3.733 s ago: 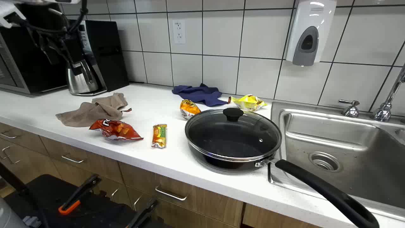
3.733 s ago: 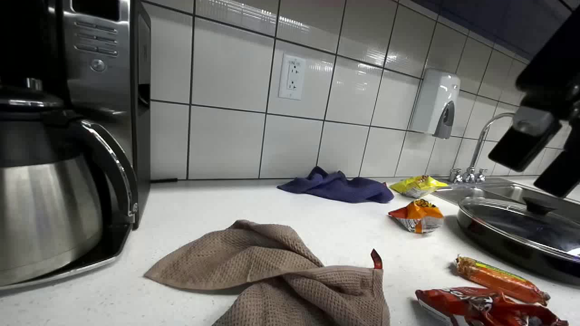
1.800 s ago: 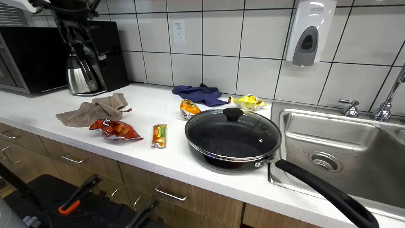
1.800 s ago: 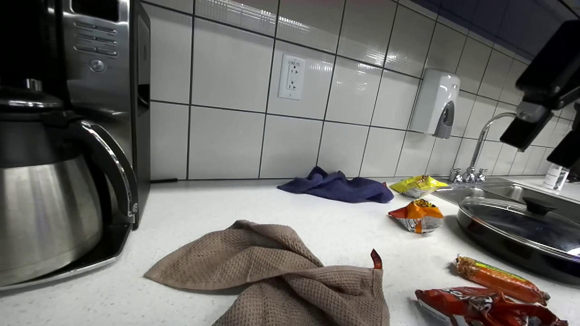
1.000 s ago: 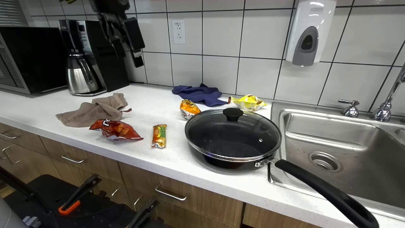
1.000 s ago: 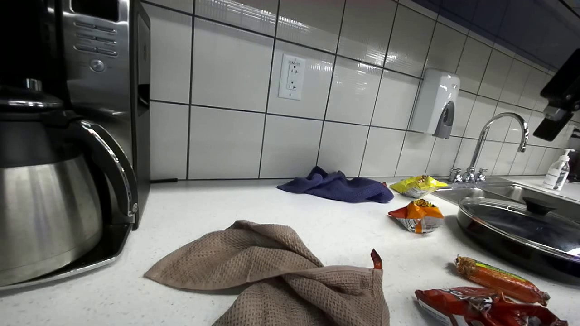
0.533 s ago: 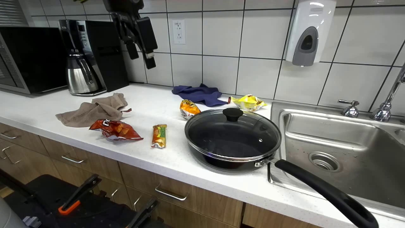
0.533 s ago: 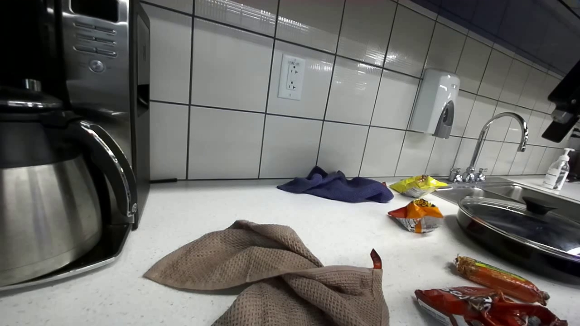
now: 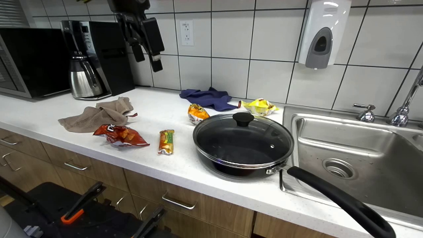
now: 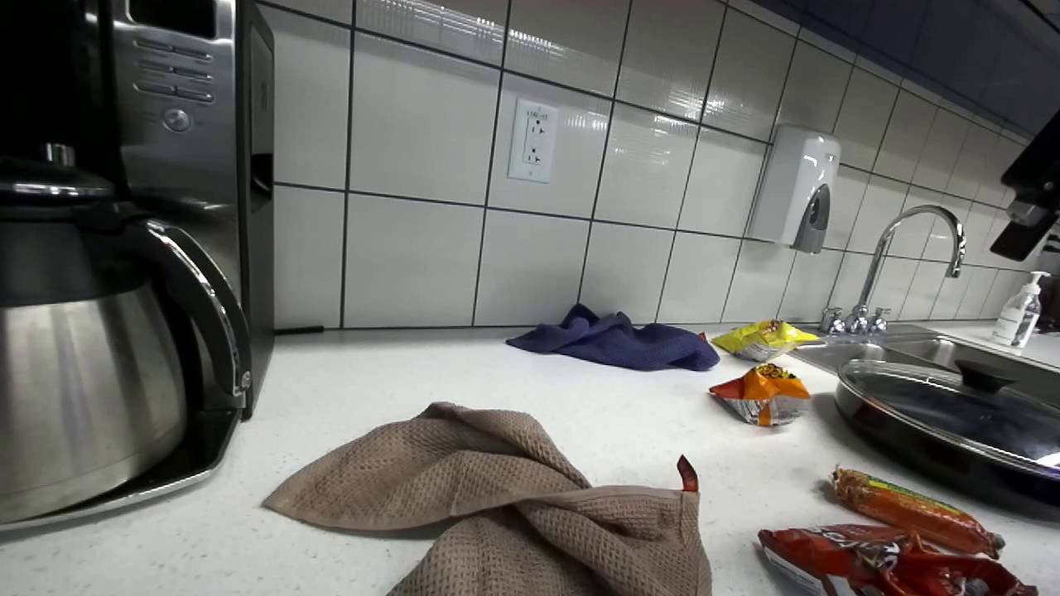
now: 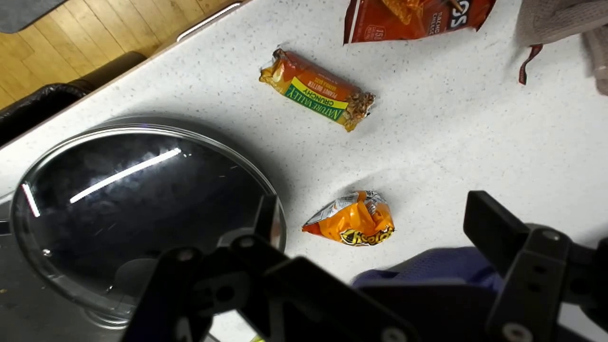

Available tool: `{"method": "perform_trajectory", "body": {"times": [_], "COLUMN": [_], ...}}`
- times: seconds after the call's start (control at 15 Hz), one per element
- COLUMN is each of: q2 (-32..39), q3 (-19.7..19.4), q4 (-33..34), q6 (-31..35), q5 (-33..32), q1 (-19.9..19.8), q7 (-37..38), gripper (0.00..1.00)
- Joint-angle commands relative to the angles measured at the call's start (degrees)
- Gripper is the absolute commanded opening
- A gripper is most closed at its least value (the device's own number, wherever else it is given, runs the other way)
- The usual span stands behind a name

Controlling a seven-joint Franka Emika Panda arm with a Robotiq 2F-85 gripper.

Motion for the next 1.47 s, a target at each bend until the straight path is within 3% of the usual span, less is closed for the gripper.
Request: {"method": "perform_trajectory", "body": {"times": [0.0, 0.4, 0.87, 1.4], "q2": [0.5, 4.4, 14.3, 29.5], "q3": [-0.1, -4.7, -7.8, -8.7], "q4": [0.1, 0.7, 4.8, 16.0], "q6": [1.0, 5.6, 8.3, 9.6], "q5": [-1.0, -2.0, -7.1, -12.2], "q1": [-1.5, -8.1, -16.7, -17.4], "q7": [0.1, 0.3, 1.7, 4.0], "gripper": [1.00, 1.00, 1.00, 1.00]}}
